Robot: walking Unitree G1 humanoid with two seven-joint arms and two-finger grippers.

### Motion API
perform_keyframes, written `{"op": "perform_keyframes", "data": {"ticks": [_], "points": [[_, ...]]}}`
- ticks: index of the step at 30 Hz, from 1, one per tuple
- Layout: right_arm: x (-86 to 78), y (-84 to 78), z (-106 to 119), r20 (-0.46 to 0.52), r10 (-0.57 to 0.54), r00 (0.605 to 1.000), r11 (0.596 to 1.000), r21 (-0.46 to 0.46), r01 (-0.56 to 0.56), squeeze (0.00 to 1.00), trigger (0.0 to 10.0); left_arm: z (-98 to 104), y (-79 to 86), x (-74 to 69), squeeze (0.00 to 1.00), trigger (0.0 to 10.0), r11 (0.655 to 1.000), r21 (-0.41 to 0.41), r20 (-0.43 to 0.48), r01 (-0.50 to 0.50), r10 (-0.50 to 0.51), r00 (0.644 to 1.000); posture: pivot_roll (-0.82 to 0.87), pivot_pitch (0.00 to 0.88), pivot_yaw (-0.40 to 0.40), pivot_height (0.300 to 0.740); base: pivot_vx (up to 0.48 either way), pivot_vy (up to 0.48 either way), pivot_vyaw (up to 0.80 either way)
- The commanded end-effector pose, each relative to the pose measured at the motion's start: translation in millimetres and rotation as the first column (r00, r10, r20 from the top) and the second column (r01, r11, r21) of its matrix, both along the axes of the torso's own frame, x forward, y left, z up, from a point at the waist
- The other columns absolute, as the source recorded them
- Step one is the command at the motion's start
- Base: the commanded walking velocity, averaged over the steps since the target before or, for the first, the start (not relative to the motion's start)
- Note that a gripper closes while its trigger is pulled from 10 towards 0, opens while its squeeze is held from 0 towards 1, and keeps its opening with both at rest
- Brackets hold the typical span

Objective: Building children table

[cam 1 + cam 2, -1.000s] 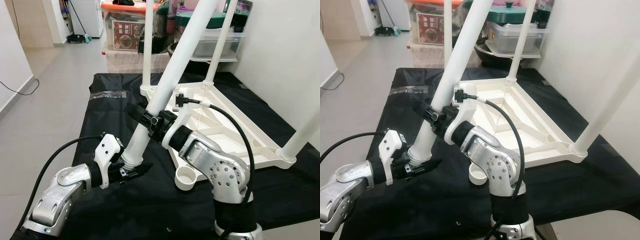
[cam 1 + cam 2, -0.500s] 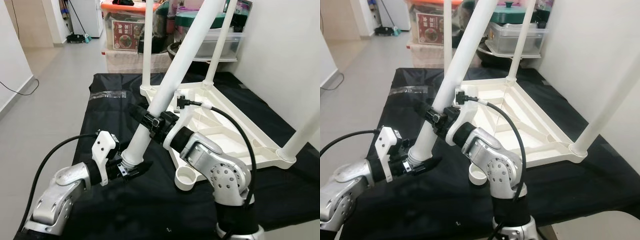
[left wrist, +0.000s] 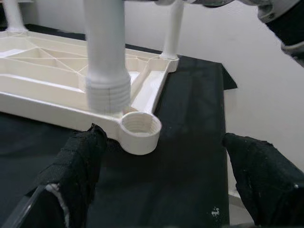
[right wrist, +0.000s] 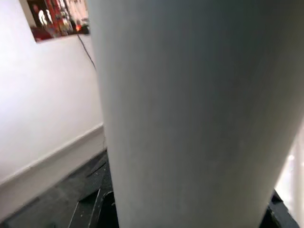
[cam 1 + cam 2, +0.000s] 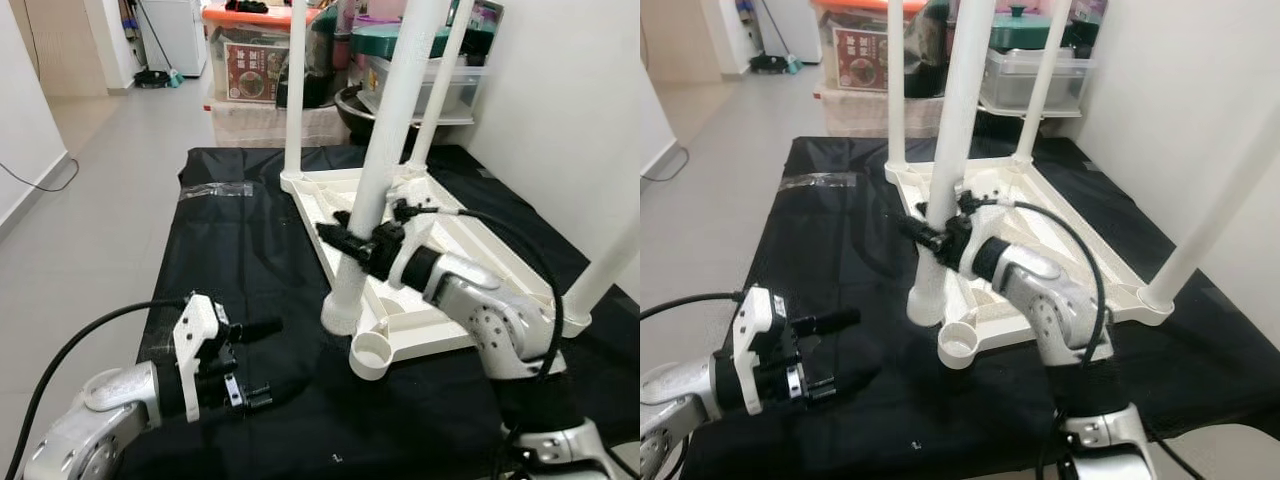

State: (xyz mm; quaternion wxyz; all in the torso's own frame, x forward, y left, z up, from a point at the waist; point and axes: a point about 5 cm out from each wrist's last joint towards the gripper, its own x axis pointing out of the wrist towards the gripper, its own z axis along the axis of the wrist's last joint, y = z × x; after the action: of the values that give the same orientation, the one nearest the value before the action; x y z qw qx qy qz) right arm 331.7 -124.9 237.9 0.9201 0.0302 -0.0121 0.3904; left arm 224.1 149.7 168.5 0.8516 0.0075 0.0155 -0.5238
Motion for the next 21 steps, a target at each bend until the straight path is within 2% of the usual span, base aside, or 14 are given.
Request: {"op": "perform_keyframes", "data": {"ticks": [1, 2, 3, 4, 6, 7, 9, 12, 15, 21], "points": [[3.7, -9.8, 5.5, 0.059, -0.013, 0.998, 0.999, -0.044, 0.016, 0.00, 0.0, -1.6, 7.2, 4.1, 0.00, 10.0, 0.997, 0.025, 0.017, -0.077, 0.077, 0.997, 0.07, 0.000, -0.102, 0.740, 0.000, 0.000, 0.00], [4.6, -14.4, 5.3, 0.073, -0.018, 0.997, 0.998, -0.064, 0.023, 0.00, 0.0, -1.7, 11.2, 7.8, 0.00, 10.0, 0.991, 0.027, 0.028, -0.130, 0.129, 0.991, 0.07, 0.000, -0.101, 0.740, 0.000, 0.000, 0.00], [4.6, -14.4, 5.3, 0.073, -0.018, 0.997, 0.998, -0.064, 0.023, 0.00, 0.0, -1.7, 11.2, 7.8, 0.00, 10.0, 0.991, 0.027, 0.028, -0.130, 0.129, 0.991, 0.07, 0.000, -0.101, 0.740, 0.000, 0.000, 0.00], [5.2, -18.8, 0.1, 0.105, -0.034, 0.994, 0.990, -0.130, 0.048, 0.00, 0.0, -2.1, 17.2, 13.9, 0.00, 10.0, 0.977, 0.028, 0.044, -0.211, 0.210, 0.977, 0.07, 0.000, -0.101, 0.740, 0.000, 0.000, 0.00], [5.2, -18.8, 0.1, 0.105, -0.034, 0.994, 0.990, -0.130, 0.048, 0.00, 0.0, -2.1, 17.2, 13.9, 0.00, 10.0, 0.977, 0.028, 0.044, -0.211, 0.210, 0.977, 0.07, 0.000, -0.101, 0.740, 0.000, 0.000, 0.00], [4.2, -21.5, -7.2, 0.125, -0.041, 0.991, 0.980, -0.189, 0.064, 0.00, 0.0, -2.4, 23.2, 17.8, 0.00, 10.0, 0.959, 0.015, 0.045, -0.283, 0.282, 0.958, 0.07, 0.000, -0.094, 0.740, 0.000, 0.000, 0.00], [-3.9, -22.8, -22.6, 0.141, 0.014, 0.990, 0.961, -0.276, 0.025, 0.00, 0.0, -6.4, 33.8, 13.4, 0.00, 10.0, 0.934, 0.019, 0.029, -0.358, 0.357, 0.934, 0.07, 0.000, -0.095, 0.740, 0.000, 0.000, 0.00], [-7.5, -22.9, -27.7, 0.140, 0.044, 0.989, 0.956, -0.294, -0.001, 0.00, 0.0, -8.2, 36.9, 9.6, 0.00, 10.0, 0.930, 0.026, 0.019, -0.367, 0.367, 0.930, 0.07, 0.000, -0.095, 0.740, 0.000, 0.000, 0.00], [-13.8, -20.7, -36.6, 0.138, 0.130, 0.982, 0.943, -0.323, -0.080, 0.00, 0.0, -9.0, 40.6, 3.9, 0.00, 10.0, 0.920, 0.010, -0.001, -0.392, 0.392, 0.920, 0.08, 0.000, -0.097, 0.740, 0.000, 0.000, 0.00], [-15.2, -13.6, -38.5, 0.151, 0.190, 0.970, 0.937, -0.321, -0.134, 0.00, 0.0, -10.0, 36.8, 4.0, 0.00, 10.0, 0.912, -0.010, -0.001, -0.409, 0.409, 0.913, 0.08, 0.000, -0.103, 0.740, 0.000, 0.000, 0.00]]}}
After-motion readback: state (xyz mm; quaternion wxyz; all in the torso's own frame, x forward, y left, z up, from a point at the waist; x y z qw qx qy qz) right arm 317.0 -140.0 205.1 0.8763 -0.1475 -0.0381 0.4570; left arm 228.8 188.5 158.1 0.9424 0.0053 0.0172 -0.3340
